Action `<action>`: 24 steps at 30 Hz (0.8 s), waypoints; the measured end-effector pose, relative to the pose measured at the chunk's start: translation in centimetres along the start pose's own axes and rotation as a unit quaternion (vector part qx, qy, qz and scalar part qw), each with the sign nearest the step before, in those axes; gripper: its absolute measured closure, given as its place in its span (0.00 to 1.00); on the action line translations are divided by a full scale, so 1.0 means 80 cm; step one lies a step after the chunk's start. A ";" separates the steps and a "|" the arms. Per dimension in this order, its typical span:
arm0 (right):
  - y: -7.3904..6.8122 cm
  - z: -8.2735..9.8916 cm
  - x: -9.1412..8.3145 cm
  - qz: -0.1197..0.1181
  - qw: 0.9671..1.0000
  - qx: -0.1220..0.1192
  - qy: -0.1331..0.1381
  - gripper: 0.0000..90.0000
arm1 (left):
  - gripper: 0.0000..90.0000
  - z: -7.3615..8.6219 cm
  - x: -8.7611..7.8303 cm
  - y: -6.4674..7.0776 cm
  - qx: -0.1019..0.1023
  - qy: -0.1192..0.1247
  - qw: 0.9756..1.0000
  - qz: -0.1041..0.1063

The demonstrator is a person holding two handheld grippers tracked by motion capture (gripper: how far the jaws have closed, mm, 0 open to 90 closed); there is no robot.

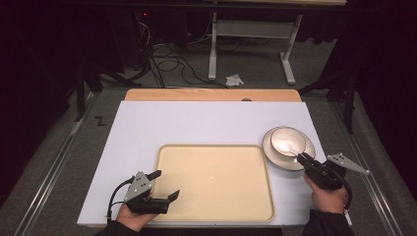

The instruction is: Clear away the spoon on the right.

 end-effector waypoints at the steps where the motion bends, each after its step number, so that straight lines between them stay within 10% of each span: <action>1: 0.000 0.000 0.000 0.000 1.000 0.000 0.000 0.85 | 0.11 0.000 0.000 0.000 0.000 0.000 1.000 0.000; 11: 0.006 -0.002 -0.001 -0.027 0.998 0.059 -0.003 0.61 | 0.11 0.000 0.002 0.002 0.004 -0.005 1.000 0.004; 14: 0.011 -0.003 -0.002 -0.043 0.991 0.127 -0.013 0.63 | 0.11 0.000 0.003 0.002 0.005 -0.006 1.000 0.006; 24: 0.010 0.002 0.004 -0.057 0.981 0.182 -0.046 0.76 | 0.11 0.000 0.003 0.002 0.006 -0.007 1.000 0.007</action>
Point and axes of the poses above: each handheld gripper's, and its own axes: x roughly forward along the jaws, z roughly out of its underside, y roughly to its right, the point moved 1 cm from there along x, roughly forward along the jaws, and after that the axes turned 14 degrees about z, right-handed, at the moved point
